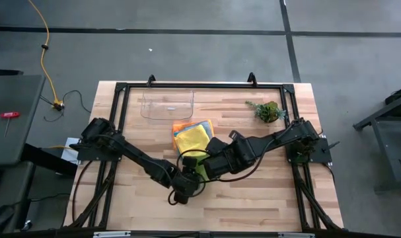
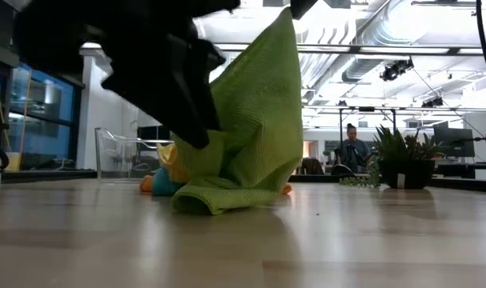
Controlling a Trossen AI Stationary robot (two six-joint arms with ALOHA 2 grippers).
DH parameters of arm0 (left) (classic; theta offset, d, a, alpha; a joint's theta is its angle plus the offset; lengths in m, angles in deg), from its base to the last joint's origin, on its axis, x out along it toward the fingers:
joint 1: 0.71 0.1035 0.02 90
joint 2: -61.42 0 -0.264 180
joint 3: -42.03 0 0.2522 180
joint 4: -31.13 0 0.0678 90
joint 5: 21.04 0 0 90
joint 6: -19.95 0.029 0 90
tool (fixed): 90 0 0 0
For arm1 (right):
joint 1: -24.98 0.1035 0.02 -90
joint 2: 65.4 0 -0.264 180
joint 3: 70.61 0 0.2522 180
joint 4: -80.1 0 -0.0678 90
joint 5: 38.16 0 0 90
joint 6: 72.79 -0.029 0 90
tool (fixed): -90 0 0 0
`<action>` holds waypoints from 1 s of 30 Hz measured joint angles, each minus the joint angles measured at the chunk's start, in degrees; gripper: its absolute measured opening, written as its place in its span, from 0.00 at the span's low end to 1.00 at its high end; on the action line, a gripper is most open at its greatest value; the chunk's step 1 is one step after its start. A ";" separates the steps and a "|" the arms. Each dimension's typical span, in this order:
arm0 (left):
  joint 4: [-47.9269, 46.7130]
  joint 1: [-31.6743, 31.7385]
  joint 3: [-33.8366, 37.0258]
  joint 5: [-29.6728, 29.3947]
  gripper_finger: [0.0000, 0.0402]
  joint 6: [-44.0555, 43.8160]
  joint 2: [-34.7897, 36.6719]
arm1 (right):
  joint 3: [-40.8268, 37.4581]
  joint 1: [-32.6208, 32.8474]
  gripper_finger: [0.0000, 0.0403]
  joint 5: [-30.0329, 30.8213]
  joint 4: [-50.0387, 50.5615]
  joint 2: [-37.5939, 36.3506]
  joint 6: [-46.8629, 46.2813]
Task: Fold microfiber towels
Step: Fold the green towel
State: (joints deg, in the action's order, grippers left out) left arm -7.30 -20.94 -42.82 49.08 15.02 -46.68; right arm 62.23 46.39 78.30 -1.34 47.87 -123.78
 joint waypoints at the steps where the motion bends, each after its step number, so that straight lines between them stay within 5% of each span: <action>1: -0.04 0.19 0.01 0.16 0.32 -0.81 -0.30 | -0.02 0.00 0.00 0.04 -0.16 0.00 0.00; 12: -0.76 0.77 0.02 -0.11 0.20 -2.40 -0.88 | -0.01 0.00 0.00 0.23 -1.51 0.00 0.00; 20: -0.81 0.83 -0.90 -0.65 0.02 -2.40 -0.86 | 0.01 0.00 0.00 0.23 -1.95 0.00 0.00; 30: -2.58 0.70 -1.40 0.47 0.00 -2.40 1.51 | 0.01 0.09 0.00 0.23 -2.05 -0.13 -0.02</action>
State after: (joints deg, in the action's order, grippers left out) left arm -9.88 -20.24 -44.22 49.55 12.62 -45.17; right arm 62.24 46.48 78.54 -3.40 47.74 -123.80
